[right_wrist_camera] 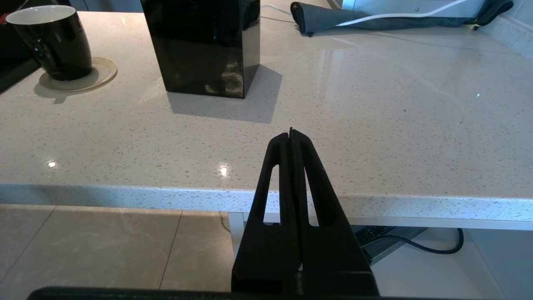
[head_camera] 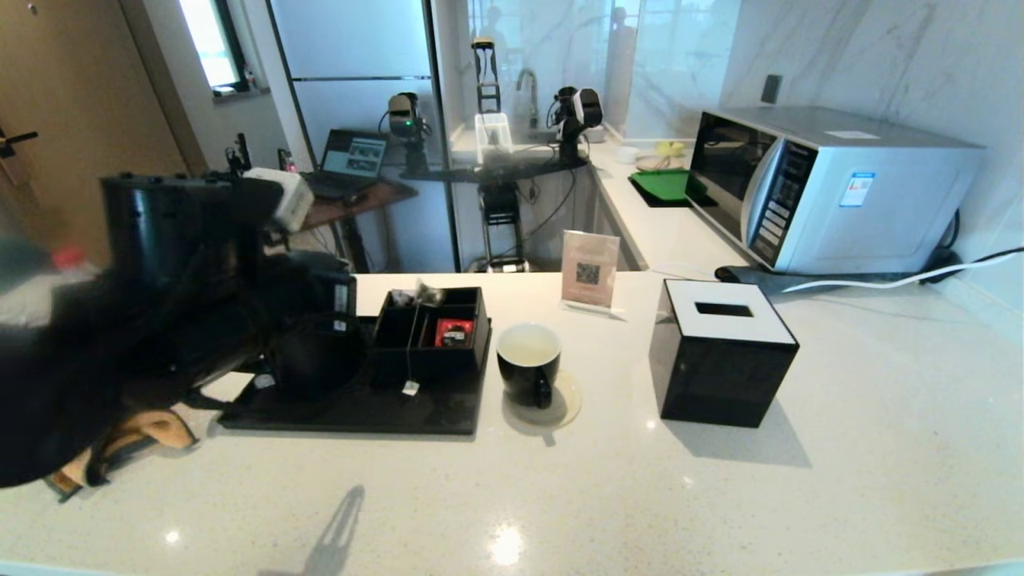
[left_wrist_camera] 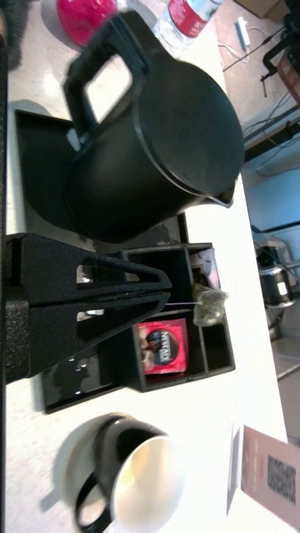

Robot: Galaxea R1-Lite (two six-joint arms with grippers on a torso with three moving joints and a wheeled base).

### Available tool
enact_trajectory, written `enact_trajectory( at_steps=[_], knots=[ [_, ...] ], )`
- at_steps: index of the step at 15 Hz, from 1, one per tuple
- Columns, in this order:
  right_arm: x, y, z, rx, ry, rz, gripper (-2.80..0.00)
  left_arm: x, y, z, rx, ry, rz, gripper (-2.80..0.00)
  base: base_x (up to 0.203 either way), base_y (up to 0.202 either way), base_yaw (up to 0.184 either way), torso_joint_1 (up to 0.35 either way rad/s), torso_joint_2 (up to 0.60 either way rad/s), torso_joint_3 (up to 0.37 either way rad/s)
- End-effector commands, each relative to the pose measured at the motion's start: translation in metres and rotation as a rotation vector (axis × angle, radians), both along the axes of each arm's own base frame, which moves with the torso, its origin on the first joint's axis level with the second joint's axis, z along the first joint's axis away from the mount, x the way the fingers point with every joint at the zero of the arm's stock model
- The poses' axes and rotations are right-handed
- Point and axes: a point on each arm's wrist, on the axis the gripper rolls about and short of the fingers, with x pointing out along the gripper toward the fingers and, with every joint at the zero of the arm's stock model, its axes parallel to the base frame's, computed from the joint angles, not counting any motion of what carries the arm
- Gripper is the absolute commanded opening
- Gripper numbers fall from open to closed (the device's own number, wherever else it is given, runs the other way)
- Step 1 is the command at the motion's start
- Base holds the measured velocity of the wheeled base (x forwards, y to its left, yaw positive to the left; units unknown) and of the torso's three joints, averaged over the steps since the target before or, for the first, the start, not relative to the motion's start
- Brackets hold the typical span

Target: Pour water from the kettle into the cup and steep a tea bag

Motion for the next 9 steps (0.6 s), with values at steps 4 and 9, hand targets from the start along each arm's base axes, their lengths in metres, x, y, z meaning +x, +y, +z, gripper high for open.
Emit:
enact_trajectory(
  at_steps=[4,9],
  knots=[
    [0.0,0.0,0.0,0.0,0.0,0.001,-2.8,0.058,-0.018,-0.025,0.032,0.075,0.021,-2.8,0.0,0.0,0.0,0.0,0.0,0.0],
    [0.0,0.0,0.0,0.0,0.0,0.001,-2.8,0.092,-0.024,-0.035,0.052,0.126,0.037,-2.8,0.0,0.0,0.0,0.0,0.0,0.0]
  ],
)
